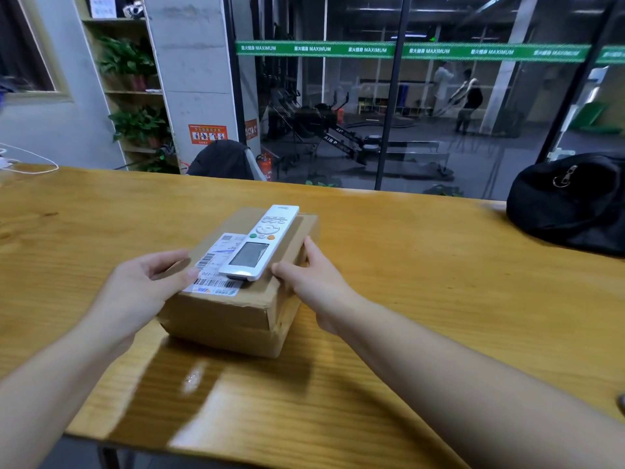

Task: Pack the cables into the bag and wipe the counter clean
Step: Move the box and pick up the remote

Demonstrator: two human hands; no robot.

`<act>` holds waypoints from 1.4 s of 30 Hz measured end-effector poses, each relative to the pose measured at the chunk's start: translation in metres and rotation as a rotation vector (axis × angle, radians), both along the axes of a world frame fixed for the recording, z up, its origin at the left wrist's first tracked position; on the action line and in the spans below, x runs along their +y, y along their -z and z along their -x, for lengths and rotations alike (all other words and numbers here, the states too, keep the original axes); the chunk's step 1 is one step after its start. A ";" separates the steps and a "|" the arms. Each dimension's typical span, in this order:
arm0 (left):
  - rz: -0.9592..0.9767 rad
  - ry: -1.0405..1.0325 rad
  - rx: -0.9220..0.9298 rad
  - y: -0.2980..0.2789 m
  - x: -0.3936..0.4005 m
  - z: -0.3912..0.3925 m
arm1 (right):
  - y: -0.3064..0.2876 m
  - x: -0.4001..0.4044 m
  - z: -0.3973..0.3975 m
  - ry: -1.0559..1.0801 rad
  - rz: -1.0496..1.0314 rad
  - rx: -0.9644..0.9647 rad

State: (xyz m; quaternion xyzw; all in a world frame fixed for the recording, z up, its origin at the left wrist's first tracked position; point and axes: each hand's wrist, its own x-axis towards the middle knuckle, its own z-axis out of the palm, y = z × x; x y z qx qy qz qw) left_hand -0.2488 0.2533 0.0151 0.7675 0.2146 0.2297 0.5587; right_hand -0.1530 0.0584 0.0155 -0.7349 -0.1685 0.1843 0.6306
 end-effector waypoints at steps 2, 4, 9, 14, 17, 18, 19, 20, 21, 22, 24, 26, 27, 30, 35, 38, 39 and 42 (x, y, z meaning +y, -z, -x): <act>-0.051 -0.005 0.023 -0.003 -0.004 -0.001 | -0.003 -0.006 0.002 -0.015 0.017 -0.010; -0.181 -0.056 0.054 -0.009 -0.009 -0.002 | -0.007 -0.012 0.003 -0.019 0.048 -0.030; -0.520 -0.101 0.060 -0.037 -0.043 -0.013 | -0.014 -0.019 -0.004 0.079 0.262 -0.282; -0.672 0.022 0.441 -0.058 -0.068 -0.042 | -0.016 -0.017 -0.013 0.079 0.306 -0.370; -0.771 0.072 0.551 -0.065 -0.080 -0.058 | -0.017 -0.016 -0.021 0.101 0.305 -0.366; -0.795 0.078 0.565 -0.067 -0.082 -0.062 | -0.018 -0.016 -0.024 0.109 0.304 -0.368; -0.810 0.087 0.578 -0.067 -0.084 -0.067 | -0.018 -0.016 -0.028 0.115 0.304 -0.372; -0.816 0.097 0.593 -0.068 -0.084 -0.070 | -0.019 -0.017 -0.031 0.120 0.304 -0.379; -0.815 0.111 0.601 -0.068 -0.084 -0.074 | -0.020 -0.017 -0.035 0.122 0.302 -0.386; -0.811 0.126 0.606 -0.069 -0.084 -0.077 | -0.021 -0.018 -0.038 0.124 0.300 -0.396; -0.805 0.138 0.597 -0.070 -0.082 -0.082 | -0.023 -0.021 -0.044 0.129 0.298 -0.416; -0.793 0.128 0.590 -0.070 -0.079 -0.087 | -0.025 -0.023 -0.051 0.135 0.296 -0.434; -0.780 0.130 0.593 -0.070 -0.078 -0.088 | -0.027 -0.024 -0.055 0.140 0.296 -0.443; -0.744 0.145 0.628 -0.073 -0.072 -0.093 | -0.031 -0.026 -0.063 0.137 0.289 -0.450; -0.747 0.281 0.646 -0.079 -0.068 -0.101 | -0.035 -0.034 -0.074 0.136 0.230 -0.356; -0.839 0.347 0.606 -0.081 -0.073 -0.105 | -0.037 -0.041 -0.079 0.168 0.046 -0.149; -0.877 0.360 0.583 -0.081 -0.075 -0.107 | -0.038 -0.044 -0.080 0.194 -0.018 -0.075; -0.974 0.381 0.495 -0.083 -0.084 -0.113 | -0.038 -0.057 -0.086 0.236 -0.187 0.111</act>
